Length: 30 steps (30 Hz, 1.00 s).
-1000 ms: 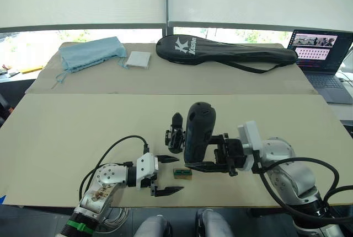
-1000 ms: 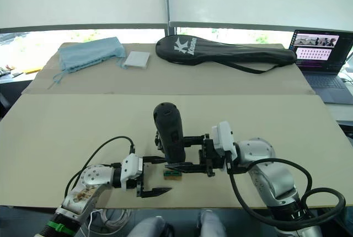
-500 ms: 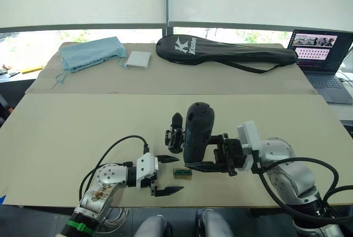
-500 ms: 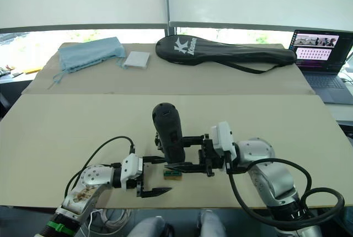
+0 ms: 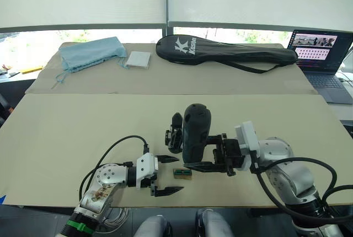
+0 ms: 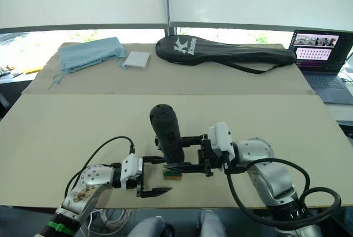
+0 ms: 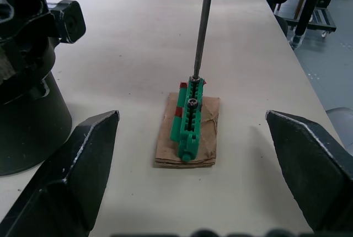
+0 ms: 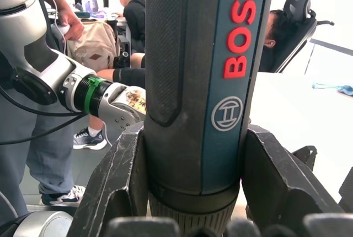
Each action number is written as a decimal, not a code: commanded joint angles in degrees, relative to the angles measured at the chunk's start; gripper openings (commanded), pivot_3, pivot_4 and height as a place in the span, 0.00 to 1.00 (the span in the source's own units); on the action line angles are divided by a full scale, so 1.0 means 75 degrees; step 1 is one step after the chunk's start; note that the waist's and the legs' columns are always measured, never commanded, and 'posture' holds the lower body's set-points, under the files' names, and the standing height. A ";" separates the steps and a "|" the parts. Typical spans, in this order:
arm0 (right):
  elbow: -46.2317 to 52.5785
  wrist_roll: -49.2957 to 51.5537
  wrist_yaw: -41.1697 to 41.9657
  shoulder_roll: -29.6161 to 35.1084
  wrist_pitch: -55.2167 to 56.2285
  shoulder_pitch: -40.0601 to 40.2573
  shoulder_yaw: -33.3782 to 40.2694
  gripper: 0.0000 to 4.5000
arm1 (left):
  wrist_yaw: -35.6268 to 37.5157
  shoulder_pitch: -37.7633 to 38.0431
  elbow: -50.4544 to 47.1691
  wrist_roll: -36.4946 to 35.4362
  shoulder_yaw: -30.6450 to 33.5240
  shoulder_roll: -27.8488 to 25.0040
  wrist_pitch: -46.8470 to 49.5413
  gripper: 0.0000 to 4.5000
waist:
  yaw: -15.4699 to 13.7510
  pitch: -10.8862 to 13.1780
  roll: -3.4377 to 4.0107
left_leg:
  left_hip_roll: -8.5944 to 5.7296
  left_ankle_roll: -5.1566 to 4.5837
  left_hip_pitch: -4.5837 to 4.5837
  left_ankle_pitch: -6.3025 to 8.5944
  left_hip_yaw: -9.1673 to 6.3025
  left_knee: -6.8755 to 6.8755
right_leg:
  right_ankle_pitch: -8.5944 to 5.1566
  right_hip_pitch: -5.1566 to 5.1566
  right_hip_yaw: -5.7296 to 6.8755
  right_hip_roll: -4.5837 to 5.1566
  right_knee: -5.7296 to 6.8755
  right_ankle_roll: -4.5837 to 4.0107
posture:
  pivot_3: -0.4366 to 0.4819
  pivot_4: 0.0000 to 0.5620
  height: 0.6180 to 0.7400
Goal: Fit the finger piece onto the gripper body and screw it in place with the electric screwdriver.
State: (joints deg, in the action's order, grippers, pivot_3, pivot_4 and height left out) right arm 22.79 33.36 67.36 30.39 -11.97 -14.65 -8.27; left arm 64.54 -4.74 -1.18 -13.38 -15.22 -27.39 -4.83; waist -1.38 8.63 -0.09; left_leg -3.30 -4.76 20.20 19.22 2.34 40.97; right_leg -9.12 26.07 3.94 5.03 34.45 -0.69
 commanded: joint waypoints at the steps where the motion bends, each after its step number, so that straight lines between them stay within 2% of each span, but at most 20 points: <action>1: 0.0123 0.0022 -0.0023 -0.0051 0.0147 -0.0070 0.0044 0.43 | 0.0010 0.0154 0.0257 0.0111 -0.0207 0.0016 0.0094 1.00 | 0.0001 0.0000 0.0000 | 0.0000 0.0000 0.0000 0.0000 0.0000 0.0000 | 0.0000 0.0000 0.0000 0.0000 0.0000 0.0000 | 0.48 0.27 1.00; 16: 0.0434 0.0363 0.0077 0.0012 -0.0021 -0.0217 0.0205 0.43 | 0.0102 0.0121 0.0431 -0.0017 -0.0019 -0.0028 -0.0084 1.00 | 0.0004 -0.0001 0.0000 | 0.0000 0.0000 -0.0001 0.0000 0.0000 0.0000 | 0.0000 -0.0001 0.0000 0.0000 0.0000 0.0000 | 0.48 0.27 1.00; 30: 0.1082 0.1350 -0.0417 0.0238 -0.0732 -0.0419 0.0785 0.43 | 0.1110 0.0454 -0.0079 -0.1498 0.1008 -0.0517 -0.0267 1.00 | 0.0094 0.0002 -0.0004 | 0.0003 0.0002 0.0004 0.0000 0.0000 -0.0002 | 0.0000 0.0010 0.0000 -0.0002 0.0001 -0.0001 | 0.48 0.27 1.00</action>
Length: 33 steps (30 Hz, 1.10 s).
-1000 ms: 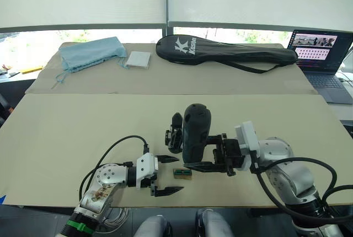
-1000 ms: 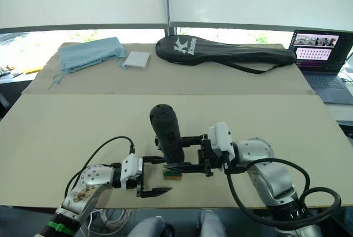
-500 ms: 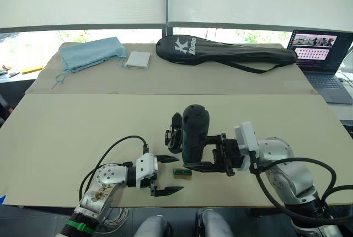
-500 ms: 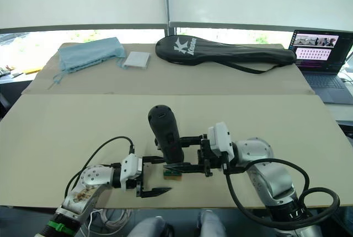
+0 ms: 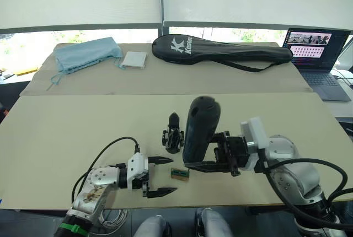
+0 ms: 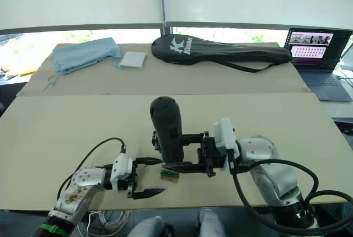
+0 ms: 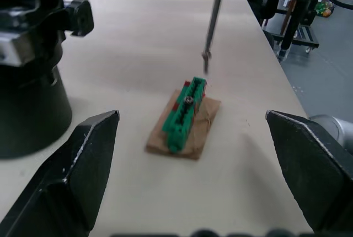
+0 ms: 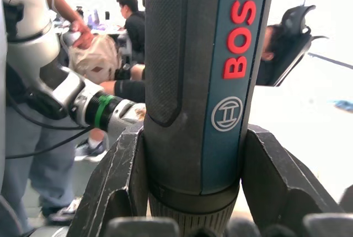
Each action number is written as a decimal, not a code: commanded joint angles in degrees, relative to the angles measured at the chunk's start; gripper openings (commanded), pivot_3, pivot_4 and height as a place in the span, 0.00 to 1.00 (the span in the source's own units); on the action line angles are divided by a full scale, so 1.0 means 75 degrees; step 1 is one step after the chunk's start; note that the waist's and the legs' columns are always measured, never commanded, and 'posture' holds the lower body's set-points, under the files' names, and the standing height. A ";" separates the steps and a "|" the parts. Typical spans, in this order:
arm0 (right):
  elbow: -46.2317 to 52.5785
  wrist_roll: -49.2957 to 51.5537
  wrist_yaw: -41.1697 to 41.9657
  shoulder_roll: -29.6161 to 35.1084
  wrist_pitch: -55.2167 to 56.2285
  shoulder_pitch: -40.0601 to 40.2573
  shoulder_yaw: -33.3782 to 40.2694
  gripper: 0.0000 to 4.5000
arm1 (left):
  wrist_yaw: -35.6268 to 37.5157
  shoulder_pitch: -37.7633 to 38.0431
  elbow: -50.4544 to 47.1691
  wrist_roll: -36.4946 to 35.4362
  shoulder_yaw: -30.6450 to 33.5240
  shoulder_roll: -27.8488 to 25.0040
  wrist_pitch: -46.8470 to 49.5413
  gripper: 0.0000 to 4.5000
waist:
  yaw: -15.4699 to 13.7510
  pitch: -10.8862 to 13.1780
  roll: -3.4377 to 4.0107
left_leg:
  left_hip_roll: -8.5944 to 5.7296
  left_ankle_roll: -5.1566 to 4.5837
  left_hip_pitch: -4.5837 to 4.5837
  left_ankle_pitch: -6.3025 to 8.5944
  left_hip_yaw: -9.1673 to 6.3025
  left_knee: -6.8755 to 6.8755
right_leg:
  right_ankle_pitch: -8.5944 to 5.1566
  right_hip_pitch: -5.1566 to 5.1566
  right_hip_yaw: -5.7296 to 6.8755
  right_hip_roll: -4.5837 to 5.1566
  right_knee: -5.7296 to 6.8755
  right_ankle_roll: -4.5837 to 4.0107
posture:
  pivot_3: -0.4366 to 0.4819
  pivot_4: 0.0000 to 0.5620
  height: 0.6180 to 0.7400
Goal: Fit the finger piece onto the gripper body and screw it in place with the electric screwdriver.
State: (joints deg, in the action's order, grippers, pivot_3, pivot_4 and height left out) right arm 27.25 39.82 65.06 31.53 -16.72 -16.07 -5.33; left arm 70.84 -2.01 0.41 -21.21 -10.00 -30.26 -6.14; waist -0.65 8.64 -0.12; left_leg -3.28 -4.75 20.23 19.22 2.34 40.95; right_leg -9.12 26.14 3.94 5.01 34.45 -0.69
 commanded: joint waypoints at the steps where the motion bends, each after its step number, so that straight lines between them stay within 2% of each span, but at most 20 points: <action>1: 0.0528 0.0578 -0.0136 0.0130 -0.0169 -0.0280 0.0459 0.43 | 0.0298 0.0111 -0.0321 -0.0529 0.0415 -0.0191 -0.0081 1.00 | -0.0005 0.0002 -0.0002 | 0.0000 0.0000 0.0002 0.0000 0.0000 0.0000 | 0.0000 0.0002 0.0000 0.0000 0.0000 0.0000 | 0.48 0.27 1.00; 5: 0.0724 0.1030 -0.0381 0.0290 -0.0513 -0.0589 0.0769 0.43 | 0.0301 0.0155 -0.0684 -0.1122 0.0929 -0.0329 0.0229 1.00 | -0.0026 0.0006 -0.0008 | -0.0001 -0.0001 0.0007 0.0001 0.0000 0.0001 | 0.0000 0.0002 0.0003 0.0004 -0.0004 0.0000 | 0.48 0.27 1.00; 9: 0.0903 0.1633 -0.0754 0.0457 -0.0918 -0.0994 0.1150 0.43 | 0.0555 0.0266 -0.1402 -0.1970 0.1418 -0.0819 0.1001 1.00 | -0.0006 0.0012 -0.0017 | -0.0001 -0.0001 0.0007 0.0001 0.0000 0.0000 | 0.0000 0.0003 0.0003 0.0003 -0.0005 0.0000 | 0.48 0.27 1.00; 16: 0.0754 0.2317 -0.1234 0.0632 -0.1328 -0.1510 0.1702 0.43 | 0.0227 -0.0135 -0.1957 -0.2912 0.2060 -0.0963 0.2064 1.00 | -0.0013 0.0015 -0.0022 | -0.0003 0.0000 0.0007 0.0001 0.0000 0.0002 | 0.0001 -0.0001 0.0007 0.0003 -0.0005 0.0001 | 0.48 0.27 1.00; 25: -0.0257 0.2674 -0.1162 0.0891 -0.1768 -0.2566 0.1992 0.43 | 0.0460 -0.0678 -0.1550 -0.3037 0.2487 -0.0926 0.2190 1.00 | -0.0001 0.0015 -0.0021 | -0.0005 0.0008 0.0006 -0.0004 0.0001 0.0001 | 0.0000 -0.0002 0.0009 -0.0006 -0.0005 0.0000 | 0.48 0.27 1.00; 33: -0.1048 0.2197 -0.1103 0.0530 -0.1781 -0.3392 0.1624 0.43 | 0.0309 -0.1158 -0.1082 -0.2711 0.2534 -0.0798 0.2073 1.00 | 0.0007 0.0016 -0.0021 | -0.0005 0.0009 0.0007 -0.0005 0.0002 0.0000 | 0.0000 0.0000 0.0009 -0.0007 -0.0006 0.0000 | 0.48 0.27 1.00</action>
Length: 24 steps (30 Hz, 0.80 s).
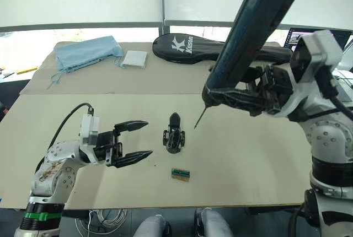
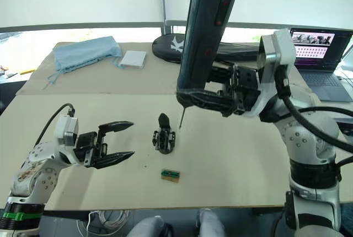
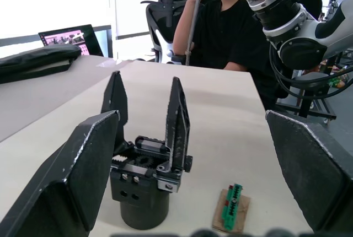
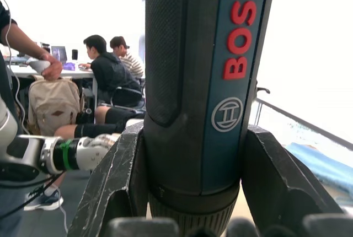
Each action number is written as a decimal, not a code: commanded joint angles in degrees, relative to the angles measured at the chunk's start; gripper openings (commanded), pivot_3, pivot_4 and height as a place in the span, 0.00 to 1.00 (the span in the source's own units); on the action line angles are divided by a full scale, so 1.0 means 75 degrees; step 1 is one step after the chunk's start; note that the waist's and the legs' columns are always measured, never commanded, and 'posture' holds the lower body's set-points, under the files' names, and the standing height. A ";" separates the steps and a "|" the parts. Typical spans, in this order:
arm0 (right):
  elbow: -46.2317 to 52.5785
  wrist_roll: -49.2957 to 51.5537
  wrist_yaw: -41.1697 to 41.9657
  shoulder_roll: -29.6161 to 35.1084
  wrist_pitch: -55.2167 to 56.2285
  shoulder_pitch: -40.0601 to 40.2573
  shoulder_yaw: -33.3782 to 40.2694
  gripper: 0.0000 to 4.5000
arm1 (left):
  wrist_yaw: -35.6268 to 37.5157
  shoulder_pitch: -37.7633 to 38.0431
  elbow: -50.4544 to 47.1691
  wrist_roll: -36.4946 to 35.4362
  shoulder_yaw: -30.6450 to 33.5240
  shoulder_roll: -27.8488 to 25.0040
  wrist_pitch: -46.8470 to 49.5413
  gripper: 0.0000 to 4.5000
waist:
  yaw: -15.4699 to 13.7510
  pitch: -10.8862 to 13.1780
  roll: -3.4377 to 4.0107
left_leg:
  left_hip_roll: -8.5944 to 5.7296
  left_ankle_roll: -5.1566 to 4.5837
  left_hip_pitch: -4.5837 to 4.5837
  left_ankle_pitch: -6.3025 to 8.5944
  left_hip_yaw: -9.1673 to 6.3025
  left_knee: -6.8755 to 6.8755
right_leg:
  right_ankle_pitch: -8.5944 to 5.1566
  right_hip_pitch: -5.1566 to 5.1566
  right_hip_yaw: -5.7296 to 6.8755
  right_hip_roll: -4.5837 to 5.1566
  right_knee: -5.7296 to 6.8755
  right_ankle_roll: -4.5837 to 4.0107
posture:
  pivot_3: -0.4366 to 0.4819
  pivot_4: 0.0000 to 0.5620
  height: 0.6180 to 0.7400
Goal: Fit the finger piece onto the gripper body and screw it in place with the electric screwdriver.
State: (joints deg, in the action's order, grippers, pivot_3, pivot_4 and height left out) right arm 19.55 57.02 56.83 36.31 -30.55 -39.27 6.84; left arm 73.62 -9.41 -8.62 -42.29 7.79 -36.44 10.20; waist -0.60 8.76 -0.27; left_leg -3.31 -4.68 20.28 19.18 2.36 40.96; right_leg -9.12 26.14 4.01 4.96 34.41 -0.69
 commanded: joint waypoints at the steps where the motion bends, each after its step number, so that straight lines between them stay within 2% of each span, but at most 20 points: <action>1: -0.0062 -0.0150 0.0007 -0.0144 0.0074 -0.0337 -0.0033 0.43 | -0.0076 -0.0207 0.0163 0.0125 0.0165 0.0034 -0.0105 1.00 | 0.0002 0.0000 0.0000 | 0.0000 0.0000 0.0000 0.0000 0.0000 0.0000 | 0.0000 0.0000 0.0000 0.0000 0.0000 0.0000 | 0.48 0.27 1.00; 9: -0.0450 -0.0556 0.0047 -0.0653 0.0158 -0.0806 -0.0365 0.43 | -0.0446 -0.0573 0.0446 0.0568 0.0012 0.0151 -0.0082 1.00 | 0.0013 0.0001 -0.0001 | -0.0001 0.0007 0.0001 -0.0004 0.0000 0.0001 | 0.0000 0.0001 0.0004 -0.0002 0.0000 0.0000 | 0.48 0.27 1.00; 15: -0.0523 -0.1007 -0.0042 -0.1199 0.0237 -0.0892 -0.0707 0.43 | -0.0685 -0.0425 0.0524 0.1048 -0.0116 0.0346 -0.0225 1.00 | 0.0031 0.0001 0.0000 | -0.0001 0.0013 0.0001 -0.0008 0.0000 0.0001 | 0.0000 0.0001 0.0006 -0.0005 0.0000 0.0000 | 0.48 0.27 1.00; 24: -0.0996 -0.1700 0.0029 -0.1633 0.0221 -0.1127 -0.1128 0.43 | -0.0198 -0.0579 0.1165 0.1590 -0.0455 0.0392 -0.0753 1.00 | 0.0068 0.0002 0.0001 | -0.0001 0.0022 0.0001 -0.0013 0.0000 -0.0001 | 0.0000 0.0003 0.0013 -0.0016 0.0004 0.0000 | 0.48 0.27 1.00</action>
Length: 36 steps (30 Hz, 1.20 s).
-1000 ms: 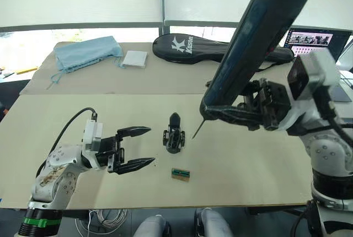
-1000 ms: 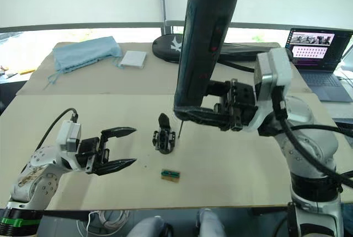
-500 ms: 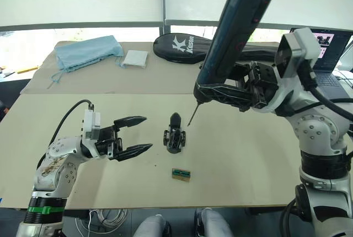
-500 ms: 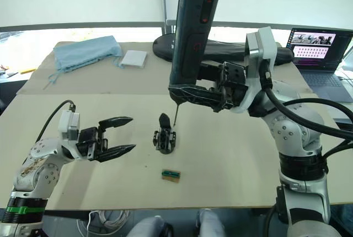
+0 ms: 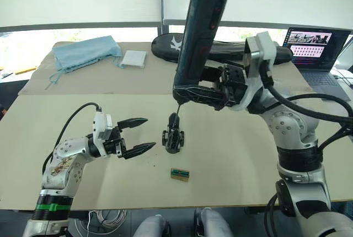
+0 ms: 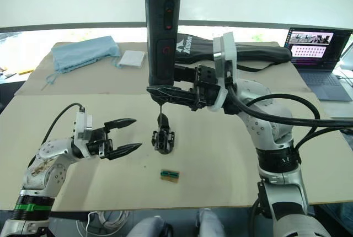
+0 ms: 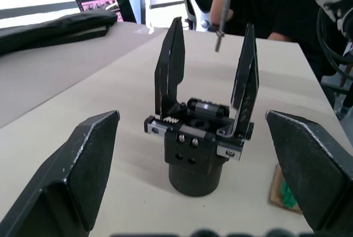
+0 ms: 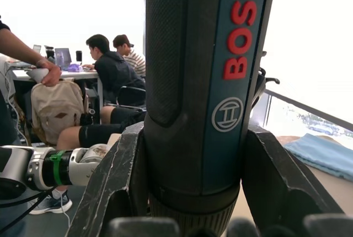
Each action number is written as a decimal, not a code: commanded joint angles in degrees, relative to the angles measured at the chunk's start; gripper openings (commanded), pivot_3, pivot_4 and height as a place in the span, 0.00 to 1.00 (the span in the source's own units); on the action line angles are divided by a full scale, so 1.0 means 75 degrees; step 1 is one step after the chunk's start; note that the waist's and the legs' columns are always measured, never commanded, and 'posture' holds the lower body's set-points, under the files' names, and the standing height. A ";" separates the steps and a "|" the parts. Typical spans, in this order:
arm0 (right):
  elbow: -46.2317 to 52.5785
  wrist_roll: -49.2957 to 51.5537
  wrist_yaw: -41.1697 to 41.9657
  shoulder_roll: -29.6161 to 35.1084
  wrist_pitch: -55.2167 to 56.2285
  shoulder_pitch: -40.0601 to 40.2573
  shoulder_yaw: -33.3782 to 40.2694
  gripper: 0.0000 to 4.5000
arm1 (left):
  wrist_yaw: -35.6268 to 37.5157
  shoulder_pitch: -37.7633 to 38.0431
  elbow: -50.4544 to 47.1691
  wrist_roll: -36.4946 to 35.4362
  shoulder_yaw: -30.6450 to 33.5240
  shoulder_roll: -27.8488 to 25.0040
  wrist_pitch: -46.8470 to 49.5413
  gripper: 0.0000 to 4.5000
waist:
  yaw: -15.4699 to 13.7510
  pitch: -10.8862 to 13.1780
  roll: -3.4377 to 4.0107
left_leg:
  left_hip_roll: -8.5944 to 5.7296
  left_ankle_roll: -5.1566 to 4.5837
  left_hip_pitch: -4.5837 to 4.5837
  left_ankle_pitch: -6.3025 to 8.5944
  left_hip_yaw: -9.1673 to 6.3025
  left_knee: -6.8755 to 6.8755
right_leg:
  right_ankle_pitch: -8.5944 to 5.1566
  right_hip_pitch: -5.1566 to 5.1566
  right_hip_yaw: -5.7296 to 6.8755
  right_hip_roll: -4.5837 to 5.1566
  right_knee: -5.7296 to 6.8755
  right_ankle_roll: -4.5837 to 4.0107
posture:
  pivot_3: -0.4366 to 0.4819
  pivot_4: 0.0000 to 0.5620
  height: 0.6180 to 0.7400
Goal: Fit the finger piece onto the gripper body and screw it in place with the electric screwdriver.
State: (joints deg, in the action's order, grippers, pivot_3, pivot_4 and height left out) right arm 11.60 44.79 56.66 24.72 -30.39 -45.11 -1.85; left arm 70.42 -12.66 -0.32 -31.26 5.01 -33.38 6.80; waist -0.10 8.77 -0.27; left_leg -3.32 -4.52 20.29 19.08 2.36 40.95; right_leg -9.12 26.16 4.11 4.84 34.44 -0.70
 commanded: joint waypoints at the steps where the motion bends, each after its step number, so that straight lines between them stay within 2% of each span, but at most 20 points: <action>1: 0.0010 -0.0141 0.0087 -0.0128 0.0210 -0.0366 -0.0016 0.43 | 0.0289 -0.0161 0.0130 0.0163 -0.0124 -0.0015 -0.0360 1.00 | 0.0010 0.0000 0.0000 | 0.0000 0.0000 0.0000 0.0000 0.0000 0.0000 | 0.0000 0.0000 0.0002 -0.0001 -0.0001 0.0000 | 0.48 0.27 1.00; 13: -0.0465 -0.0633 0.0302 -0.0513 0.0157 -0.0518 -0.0238 0.43 | 0.0548 -0.0182 0.0579 0.0364 -0.0291 0.0080 -0.0697 1.00 | 0.0109 0.0002 0.0003 | 0.0001 0.0005 0.0000 -0.0003 0.0001 -0.0002 | 0.0000 0.0003 0.0023 -0.0005 0.0001 0.0000 | 0.48 0.27 1.00; 21: -0.0530 -0.0500 0.0201 -0.0697 -0.0183 -0.0607 -0.0315 0.43 | 0.0590 -0.0137 0.0613 0.0432 -0.0371 0.0102 -0.0780 1.00 | 0.0116 0.0002 0.0004 | 0.0001 0.0007 -0.0001 -0.0003 0.0001 -0.0001 | 0.0000 0.0004 0.0026 -0.0004 0.0005 -0.0001 | 0.48 0.27 1.00; 36: -0.0398 -0.0687 0.0182 -0.0733 -0.0565 -0.0437 -0.0512 0.43 | 0.0576 -0.0034 0.0666 0.0590 -0.0451 0.0172 -0.0943 1.00 | 0.0120 0.0003 0.0005 | 0.0000 0.0007 0.0000 -0.0004 0.0001 -0.0001 | 0.0000 0.0005 0.0029 -0.0002 0.0007 -0.0001 | 0.48 0.27 1.00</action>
State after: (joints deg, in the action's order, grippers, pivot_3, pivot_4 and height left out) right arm 6.26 39.13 58.36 19.62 -35.20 -47.42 -6.53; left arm 74.72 -13.03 5.03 -27.01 1.35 -32.22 1.16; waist 0.80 8.80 -0.23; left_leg -3.32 -4.47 20.28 19.06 2.36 40.94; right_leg -9.12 26.20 4.32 4.82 34.49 -0.70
